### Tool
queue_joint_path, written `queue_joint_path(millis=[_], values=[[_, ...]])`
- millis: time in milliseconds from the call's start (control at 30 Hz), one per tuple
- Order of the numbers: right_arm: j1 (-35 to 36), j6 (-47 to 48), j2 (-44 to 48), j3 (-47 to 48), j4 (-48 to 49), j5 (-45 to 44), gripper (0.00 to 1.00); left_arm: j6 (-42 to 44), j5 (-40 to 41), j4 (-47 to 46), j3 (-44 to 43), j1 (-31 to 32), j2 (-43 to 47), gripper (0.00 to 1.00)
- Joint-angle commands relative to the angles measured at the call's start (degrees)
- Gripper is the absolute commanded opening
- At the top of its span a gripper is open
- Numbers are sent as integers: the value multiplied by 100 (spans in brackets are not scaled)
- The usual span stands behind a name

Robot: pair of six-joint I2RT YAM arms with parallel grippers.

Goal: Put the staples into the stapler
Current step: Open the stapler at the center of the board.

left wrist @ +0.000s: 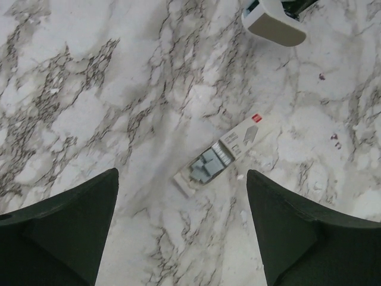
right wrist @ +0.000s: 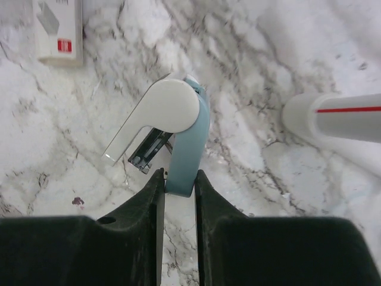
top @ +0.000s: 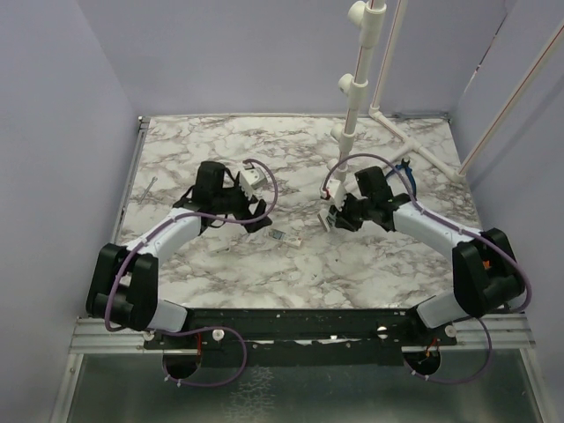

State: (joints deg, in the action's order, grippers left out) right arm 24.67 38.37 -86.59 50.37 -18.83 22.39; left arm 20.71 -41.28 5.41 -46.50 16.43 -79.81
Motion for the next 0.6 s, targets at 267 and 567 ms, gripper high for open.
queue_joint_path(millis=[267, 567], values=[[67, -1682, 817, 46, 1785, -209, 1, -3541, -352, -2344, -863, 1220, -1359, 95], [213, -1881, 993, -187, 2034, -534, 1, -4891, -49, -2970, -1337, 1572, -1959, 95]])
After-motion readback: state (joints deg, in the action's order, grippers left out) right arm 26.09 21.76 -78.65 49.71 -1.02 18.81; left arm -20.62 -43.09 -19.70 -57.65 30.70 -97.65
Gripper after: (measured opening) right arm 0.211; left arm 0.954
